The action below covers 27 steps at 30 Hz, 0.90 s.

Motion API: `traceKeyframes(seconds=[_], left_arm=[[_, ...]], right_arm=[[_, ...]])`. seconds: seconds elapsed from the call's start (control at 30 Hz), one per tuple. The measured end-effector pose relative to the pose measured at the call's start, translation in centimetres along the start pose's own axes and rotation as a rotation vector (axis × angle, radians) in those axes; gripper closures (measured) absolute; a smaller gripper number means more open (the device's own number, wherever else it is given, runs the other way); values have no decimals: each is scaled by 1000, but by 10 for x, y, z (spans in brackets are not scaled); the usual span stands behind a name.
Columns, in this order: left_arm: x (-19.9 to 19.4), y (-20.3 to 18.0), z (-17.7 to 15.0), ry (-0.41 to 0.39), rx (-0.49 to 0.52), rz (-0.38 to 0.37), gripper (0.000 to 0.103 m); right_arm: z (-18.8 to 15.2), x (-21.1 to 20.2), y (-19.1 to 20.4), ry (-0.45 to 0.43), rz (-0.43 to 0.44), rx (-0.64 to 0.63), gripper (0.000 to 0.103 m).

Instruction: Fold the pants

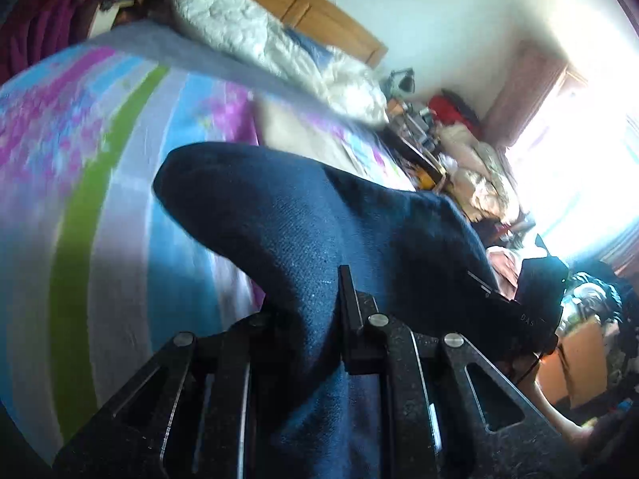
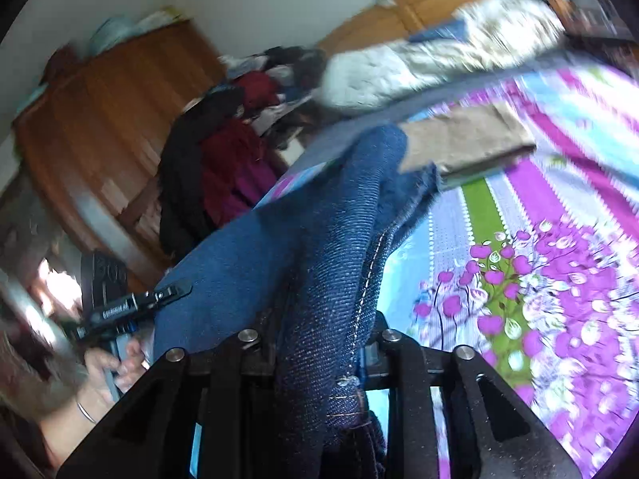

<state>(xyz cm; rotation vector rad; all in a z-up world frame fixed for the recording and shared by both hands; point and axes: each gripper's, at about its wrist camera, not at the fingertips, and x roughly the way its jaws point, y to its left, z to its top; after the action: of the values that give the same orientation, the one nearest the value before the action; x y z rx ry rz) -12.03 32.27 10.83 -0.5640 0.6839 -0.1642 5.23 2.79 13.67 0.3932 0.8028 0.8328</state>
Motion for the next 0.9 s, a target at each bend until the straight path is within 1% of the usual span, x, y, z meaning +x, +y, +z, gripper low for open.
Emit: traceKeyframes(seconds=[0.03, 0.07, 0.1, 0.13, 0.17, 0.2, 0.23, 0.27, 0.3, 0.37, 0.4, 0.43, 0.47, 0.5, 0.53, 0.57, 0.6, 0.63, 0.67, 0.7, 0.73, 0.77, 0.8, 0.83, 0.87, 0.9], left_arm=[[13, 11, 13, -4, -14, 15, 76], [25, 26, 22, 14, -47, 52, 71], [41, 49, 31, 48, -118, 161, 70], [48, 64, 32, 67, -165, 221, 70], [51, 79, 31, 77, -217, 258, 70], [47, 91, 26, 65, -249, 267, 70], [44, 94, 21, 58, -248, 281, 70], [39, 92, 15, 52, -226, 290, 70], [35, 85, 10, 43, -187, 266, 70], [39, 64, 1, 44, -118, 209, 67], [48, 51, -5, 61, -85, 186, 67], [58, 43, -8, 82, -58, 166, 67], [68, 36, -18, 114, -26, 153, 67], [82, 30, -29, 159, 5, 159, 67], [97, 31, -38, 208, 22, 182, 67], [113, 34, -48, 265, 36, 224, 69], [115, 34, -59, 248, 68, 243, 72], [111, 31, -63, 217, 87, 250, 72], [110, 27, -63, 232, 82, 279, 72], [107, 19, -61, 239, 80, 326, 71], [102, 10, -58, 224, 87, 373, 69], [92, -4, -57, 182, 111, 415, 65], [78, -12, -58, 149, 125, 449, 48], [70, -23, -59, 118, 136, 499, 23], [64, -34, -58, 85, 148, 555, 12], [57, -48, -61, 50, 172, 593, 3]], right_arm=[[8, 15, -16, 22, -50, 50, 54], [12, 30, -32, 46, -152, 91, 52], [11, 38, -46, 75, -246, 120, 52], [7, 43, -59, 117, -315, 145, 52], [1, 42, -68, 155, -363, 159, 53], [-5, 36, -69, 156, -383, 140, 53], [-11, 27, -64, 137, -408, 92, 57], [-14, 18, -54, 103, -426, 40, 61], [-15, 11, -43, 63, -410, 11, 67], [-12, 8, -16, 10, -311, -21, 67], [-10, 12, 0, 6, -268, -53, 67], [-10, 21, 15, 26, -228, -95, 67], [-12, 34, 29, 64, -206, -133, 67], [-21, 49, 38, 113, -214, -168, 67], [-31, 61, 38, 179, -257, -189, 67], [-43, 76, 30, 271, -314, -184, 71], [-53, 83, 21, 315, -341, -176, 84], [-56, 74, 25, 275, -360, -195, 91], [-52, 69, 32, 280, -391, -193, 90], [-49, 61, 40, 275, -408, -176, 82], [-43, 55, 51, 252, -407, -165, 68], [-43, 46, 60, 221, -389, -164, 55], [-42, 38, 71, 192, -383, -167, 27], [-44, 33, 84, 174, -395, -172, 7], [-48, 28, 93, 165, -406, -181, 4], [-56, 25, 105, 172, -416, -196, 4]])
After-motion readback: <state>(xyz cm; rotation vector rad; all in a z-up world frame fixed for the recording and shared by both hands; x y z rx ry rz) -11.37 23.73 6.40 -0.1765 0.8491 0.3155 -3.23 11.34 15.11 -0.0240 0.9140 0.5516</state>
